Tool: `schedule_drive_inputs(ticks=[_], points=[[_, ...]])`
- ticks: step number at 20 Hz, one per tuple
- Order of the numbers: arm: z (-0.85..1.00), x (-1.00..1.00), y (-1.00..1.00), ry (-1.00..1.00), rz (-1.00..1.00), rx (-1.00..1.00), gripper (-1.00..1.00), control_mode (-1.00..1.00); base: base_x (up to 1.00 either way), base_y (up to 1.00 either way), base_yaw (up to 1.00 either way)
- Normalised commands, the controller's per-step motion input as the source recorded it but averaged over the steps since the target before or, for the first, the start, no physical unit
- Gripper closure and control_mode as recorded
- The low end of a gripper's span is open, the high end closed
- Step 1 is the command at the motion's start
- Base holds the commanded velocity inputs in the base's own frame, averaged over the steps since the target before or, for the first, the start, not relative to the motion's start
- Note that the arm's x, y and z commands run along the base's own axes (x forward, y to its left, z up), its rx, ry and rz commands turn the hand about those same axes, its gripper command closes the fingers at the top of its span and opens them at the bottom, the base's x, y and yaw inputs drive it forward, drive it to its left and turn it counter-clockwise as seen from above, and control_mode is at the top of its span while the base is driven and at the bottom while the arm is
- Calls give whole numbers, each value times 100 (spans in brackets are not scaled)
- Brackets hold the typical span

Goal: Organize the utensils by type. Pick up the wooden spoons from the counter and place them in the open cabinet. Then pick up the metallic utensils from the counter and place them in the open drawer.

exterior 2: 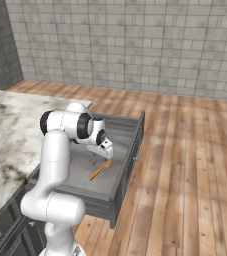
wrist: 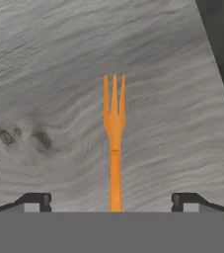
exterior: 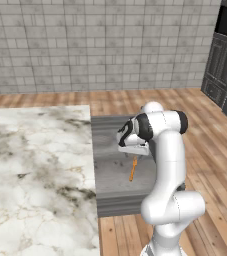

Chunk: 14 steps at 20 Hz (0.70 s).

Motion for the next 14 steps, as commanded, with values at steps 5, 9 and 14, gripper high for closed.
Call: schedule_drive_inputs(ticks=[5,9,14], points=[[83,-30,18,0,15,0,-100,-100,0,0,0],[69,-57,13,-6,26,-1,-100,-100,0,0,0],[48,-77,10,-22,29,-1,-100,-100,0,0,0]])
